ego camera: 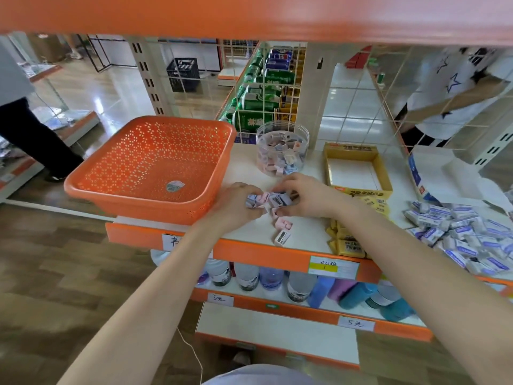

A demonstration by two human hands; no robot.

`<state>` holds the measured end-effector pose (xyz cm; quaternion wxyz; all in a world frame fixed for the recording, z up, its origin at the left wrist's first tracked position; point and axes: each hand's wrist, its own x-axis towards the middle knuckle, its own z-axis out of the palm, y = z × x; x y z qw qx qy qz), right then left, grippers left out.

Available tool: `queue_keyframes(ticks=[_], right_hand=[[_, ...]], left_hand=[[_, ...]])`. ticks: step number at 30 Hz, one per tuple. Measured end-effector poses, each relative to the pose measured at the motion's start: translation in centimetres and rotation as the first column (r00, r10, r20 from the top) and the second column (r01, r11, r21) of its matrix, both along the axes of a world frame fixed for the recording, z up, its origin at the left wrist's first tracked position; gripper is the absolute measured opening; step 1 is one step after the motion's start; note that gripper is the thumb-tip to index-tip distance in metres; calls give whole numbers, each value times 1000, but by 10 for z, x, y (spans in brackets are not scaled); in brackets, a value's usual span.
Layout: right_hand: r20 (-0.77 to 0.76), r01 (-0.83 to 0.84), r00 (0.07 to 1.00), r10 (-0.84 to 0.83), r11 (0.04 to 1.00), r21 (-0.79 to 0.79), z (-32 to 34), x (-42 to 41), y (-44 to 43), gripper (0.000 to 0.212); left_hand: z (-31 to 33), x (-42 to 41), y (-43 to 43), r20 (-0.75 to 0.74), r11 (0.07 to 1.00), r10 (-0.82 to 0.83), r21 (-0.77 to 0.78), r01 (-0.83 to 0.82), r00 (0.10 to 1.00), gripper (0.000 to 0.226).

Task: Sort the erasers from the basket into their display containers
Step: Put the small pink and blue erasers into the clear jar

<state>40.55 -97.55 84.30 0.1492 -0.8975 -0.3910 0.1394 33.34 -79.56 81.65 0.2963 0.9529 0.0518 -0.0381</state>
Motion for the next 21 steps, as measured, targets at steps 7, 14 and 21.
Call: queue_keyframes(ticks=[7,14,21], right_hand=[[-2,56,998,-56,998,3,0,-8,-8,54],[-26,21,999,-20,999,46,0,-13,-12,68],[-26,-37,999,37,999,-5,-7,-9,-1,67]], left_hand=[[-2,-8,2,10,1000,25,-17,-25,1000,60],[-1,-9,0,-29,993,-107,41,108,994,67],[-4,-12,4,14,996,-81,31,81,997,64]])
